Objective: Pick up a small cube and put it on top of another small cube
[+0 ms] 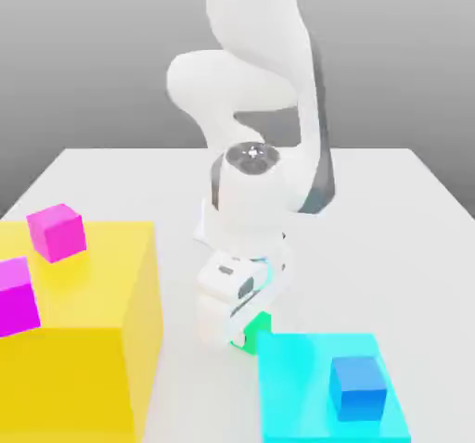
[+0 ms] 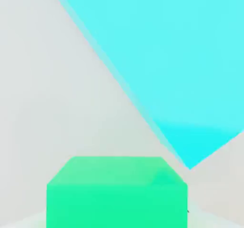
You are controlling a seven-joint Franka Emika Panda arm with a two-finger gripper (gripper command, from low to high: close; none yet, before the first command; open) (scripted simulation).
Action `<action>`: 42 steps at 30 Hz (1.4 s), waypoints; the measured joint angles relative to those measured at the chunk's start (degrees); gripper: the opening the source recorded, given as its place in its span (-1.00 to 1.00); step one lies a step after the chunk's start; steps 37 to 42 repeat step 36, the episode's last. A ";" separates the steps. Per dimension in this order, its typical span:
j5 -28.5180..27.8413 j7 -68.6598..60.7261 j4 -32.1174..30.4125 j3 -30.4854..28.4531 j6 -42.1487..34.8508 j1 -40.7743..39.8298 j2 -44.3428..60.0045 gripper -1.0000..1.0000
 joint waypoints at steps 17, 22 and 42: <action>-2.77 19.02 18.03 -4.97 -34.10 -12.27 -21.02 -1.00; -3.99 30.00 22.85 -6.37 -44.23 -17.99 -24.33 -1.00; -5.27 44.44 23.99 -9.11 -48.37 -26.21 -24.58 1.00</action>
